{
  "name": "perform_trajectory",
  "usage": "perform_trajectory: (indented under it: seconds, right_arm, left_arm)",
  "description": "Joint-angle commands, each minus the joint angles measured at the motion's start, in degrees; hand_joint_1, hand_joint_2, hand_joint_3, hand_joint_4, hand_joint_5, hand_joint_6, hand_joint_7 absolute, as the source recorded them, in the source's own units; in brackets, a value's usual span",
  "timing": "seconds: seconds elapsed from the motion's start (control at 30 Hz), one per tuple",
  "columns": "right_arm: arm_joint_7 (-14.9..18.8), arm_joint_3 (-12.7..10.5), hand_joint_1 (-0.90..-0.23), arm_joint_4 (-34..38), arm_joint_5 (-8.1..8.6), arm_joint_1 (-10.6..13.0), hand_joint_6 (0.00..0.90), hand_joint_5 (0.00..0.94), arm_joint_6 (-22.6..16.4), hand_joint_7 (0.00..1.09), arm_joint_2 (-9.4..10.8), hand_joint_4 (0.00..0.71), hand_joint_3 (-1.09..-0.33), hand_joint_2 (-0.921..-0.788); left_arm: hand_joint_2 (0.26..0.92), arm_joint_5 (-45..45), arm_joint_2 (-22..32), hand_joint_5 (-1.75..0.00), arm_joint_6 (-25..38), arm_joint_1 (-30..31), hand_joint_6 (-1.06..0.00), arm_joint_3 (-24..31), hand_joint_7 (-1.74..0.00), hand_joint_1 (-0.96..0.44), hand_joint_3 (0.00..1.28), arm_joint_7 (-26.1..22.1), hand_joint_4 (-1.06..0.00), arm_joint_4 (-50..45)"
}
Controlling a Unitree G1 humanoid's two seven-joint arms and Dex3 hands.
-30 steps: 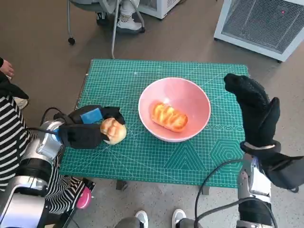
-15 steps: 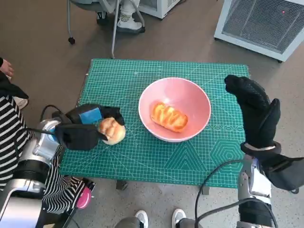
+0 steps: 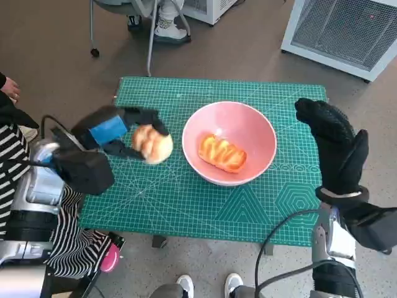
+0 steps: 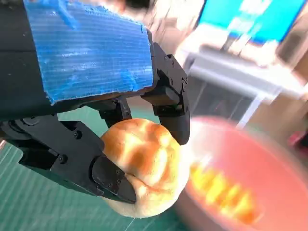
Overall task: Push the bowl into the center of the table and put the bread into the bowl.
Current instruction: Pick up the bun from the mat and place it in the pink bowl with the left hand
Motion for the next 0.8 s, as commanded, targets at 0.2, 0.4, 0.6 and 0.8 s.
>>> perform_trajectory:
  seconds: [0.2,0.4,0.6,0.8]
  right_arm:
    - [-0.39,-0.09,-0.74,0.52,-0.67,1.14,0.049,0.0,1.03,0.49,-0.59,0.154,-0.688,-0.921]
    - [-0.34,0.05,-0.739,0.3,-0.63,1.46,0.048,0.0,1.16,0.49,-0.48,0.154,-0.688,-0.921]
    - [-0.42,0.12,-0.739,-0.77,-0.44,2.06,0.047,0.0,1.64,0.49,-0.36,0.153,-0.686,-0.921]
    - [-0.65,-0.01,-0.74,-1.66,-0.46,2.68,0.044,0.0,2.01,0.49,-0.34,0.151,-0.681,-0.921]
  left_arm:
    - [0.92,-0.17,-6.75,-1.1,2.12,-4.52,-0.58,-0.25,-1.19,0.0,0.05,3.72,-0.77,-3.83]
    - [0.912,3.57,-11.42,-1.03,1.34,-7.35,-0.62,-3.32,-1.15,0.0,0.02,6.93,-0.82,-1.53]
    - [0.907,6.89,-15.03,-0.99,-0.12,-10.26,-0.65,-6.72,-1.13,0.0,0.01,9.06,-0.85,4.27]
    - [0.918,9.93,-17.84,-1.11,1.89,-11.52,-0.55,-10.53,-1.25,0.0,0.09,8.58,-0.72,7.73]
